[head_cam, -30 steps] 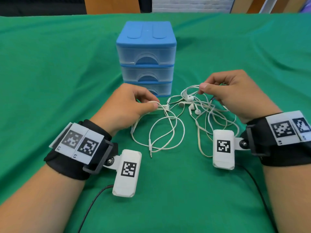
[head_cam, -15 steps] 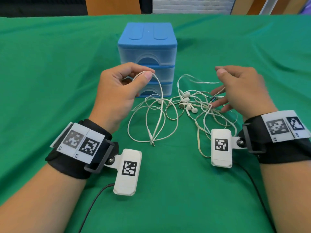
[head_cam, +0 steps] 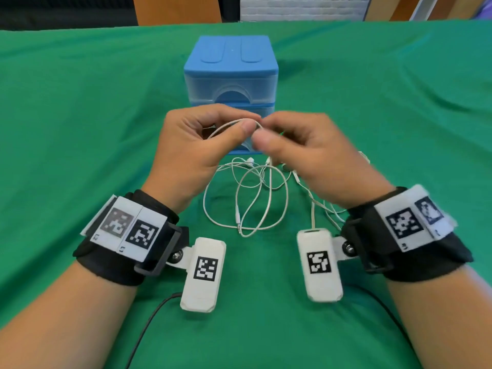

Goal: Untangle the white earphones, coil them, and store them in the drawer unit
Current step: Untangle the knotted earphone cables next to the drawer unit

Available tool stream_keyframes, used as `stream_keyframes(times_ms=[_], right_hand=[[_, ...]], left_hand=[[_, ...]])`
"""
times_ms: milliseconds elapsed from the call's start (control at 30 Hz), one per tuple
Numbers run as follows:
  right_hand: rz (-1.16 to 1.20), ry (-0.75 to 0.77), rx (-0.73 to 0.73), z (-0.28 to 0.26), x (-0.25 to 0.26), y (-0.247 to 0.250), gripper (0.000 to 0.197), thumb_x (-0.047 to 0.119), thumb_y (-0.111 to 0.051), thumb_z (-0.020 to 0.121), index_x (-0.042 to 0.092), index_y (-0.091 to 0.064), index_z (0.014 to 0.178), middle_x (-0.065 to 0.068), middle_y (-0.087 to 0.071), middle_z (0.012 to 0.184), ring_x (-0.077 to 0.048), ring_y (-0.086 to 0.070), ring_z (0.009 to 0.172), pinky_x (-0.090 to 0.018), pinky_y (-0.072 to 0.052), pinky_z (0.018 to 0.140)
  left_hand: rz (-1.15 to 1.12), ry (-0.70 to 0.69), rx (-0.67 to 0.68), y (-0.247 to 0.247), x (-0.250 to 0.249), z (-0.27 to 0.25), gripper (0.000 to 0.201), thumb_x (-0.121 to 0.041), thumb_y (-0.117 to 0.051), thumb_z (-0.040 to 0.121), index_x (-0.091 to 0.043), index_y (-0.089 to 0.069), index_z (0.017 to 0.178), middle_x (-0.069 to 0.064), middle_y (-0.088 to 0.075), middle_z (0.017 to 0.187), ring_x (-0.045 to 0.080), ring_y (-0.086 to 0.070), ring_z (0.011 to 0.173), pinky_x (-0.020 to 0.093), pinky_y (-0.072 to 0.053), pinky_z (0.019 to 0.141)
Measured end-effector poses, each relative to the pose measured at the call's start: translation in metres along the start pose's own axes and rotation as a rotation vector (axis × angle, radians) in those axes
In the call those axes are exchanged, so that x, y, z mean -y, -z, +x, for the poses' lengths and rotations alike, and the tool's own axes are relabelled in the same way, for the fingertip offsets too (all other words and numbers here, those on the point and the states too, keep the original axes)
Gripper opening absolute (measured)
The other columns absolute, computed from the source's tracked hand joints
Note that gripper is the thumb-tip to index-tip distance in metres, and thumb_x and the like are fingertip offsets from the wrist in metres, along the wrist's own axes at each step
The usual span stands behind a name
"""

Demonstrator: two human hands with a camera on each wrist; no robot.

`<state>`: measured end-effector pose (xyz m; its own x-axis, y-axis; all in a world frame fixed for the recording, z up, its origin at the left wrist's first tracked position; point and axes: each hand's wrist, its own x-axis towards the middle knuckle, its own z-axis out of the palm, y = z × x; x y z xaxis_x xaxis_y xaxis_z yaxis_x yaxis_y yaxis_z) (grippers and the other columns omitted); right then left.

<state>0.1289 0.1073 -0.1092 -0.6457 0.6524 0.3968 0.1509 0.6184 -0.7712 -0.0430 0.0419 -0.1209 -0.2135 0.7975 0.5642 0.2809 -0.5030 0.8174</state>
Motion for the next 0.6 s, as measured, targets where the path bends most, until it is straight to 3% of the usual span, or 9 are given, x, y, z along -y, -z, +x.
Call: stream_keyframes(times_ms=[67,133,233,300,600], right_hand=[[-0.009,0.014,0.058,0.001,-0.002,-0.009,0.034,0.027,-0.057,0.098,-0.002,-0.063,0.083,-0.014,-0.051,0.066,-0.022,-0.041,0.060,-0.036,-0.037,0.057],[0.061,0.012,-0.010,0.003,-0.007,-0.003,0.030,0.018,-0.054,0.100,0.002,-0.063,0.076,-0.001,-0.055,0.064,-0.012,-0.042,0.058,-0.023,-0.035,0.056],[0.316,-0.094,-0.215,0.004,-0.017,0.017,0.030,0.021,-0.052,0.099,0.015,-0.060,0.070,0.002,-0.059,0.064,-0.021,-0.043,0.062,-0.027,-0.030,0.056],[0.410,-0.137,-0.365,0.003,-0.023,0.029,0.030,0.022,-0.053,0.096,0.022,-0.060,0.067,0.003,-0.058,0.062,-0.020,-0.043,0.061,-0.028,-0.027,0.054],[0.408,-0.145,-0.872,-0.001,-0.038,0.056,0.028,0.021,-0.050,0.097,0.020,-0.061,0.072,0.001,-0.057,0.064,-0.012,-0.043,0.052,-0.025,-0.028,0.048]], left_hand=[[-0.004,0.006,0.012,0.000,0.000,-0.001,0.012,0.001,-0.069,0.090,0.005,-0.073,0.101,-0.010,-0.073,0.071,-0.006,-0.058,0.057,0.006,-0.043,0.060],[0.024,0.025,-0.007,0.002,0.002,0.000,0.008,-0.004,-0.071,0.090,0.003,-0.074,0.092,-0.015,-0.061,0.057,-0.004,-0.046,0.048,0.005,-0.035,0.053],[0.039,0.069,-0.051,0.005,0.004,0.003,0.012,-0.012,-0.070,0.092,-0.004,-0.071,0.084,-0.017,-0.045,0.048,-0.001,-0.035,0.045,0.009,-0.028,0.048],[0.041,0.081,-0.046,0.005,0.002,0.003,0.015,-0.011,-0.066,0.095,-0.005,-0.069,0.082,-0.018,-0.046,0.045,-0.001,-0.036,0.043,0.008,-0.028,0.048],[-0.006,0.123,-0.029,0.007,0.001,0.002,0.019,-0.016,-0.064,0.097,-0.007,-0.070,0.082,-0.014,-0.039,0.045,0.009,-0.026,0.044,0.019,-0.023,0.047]])
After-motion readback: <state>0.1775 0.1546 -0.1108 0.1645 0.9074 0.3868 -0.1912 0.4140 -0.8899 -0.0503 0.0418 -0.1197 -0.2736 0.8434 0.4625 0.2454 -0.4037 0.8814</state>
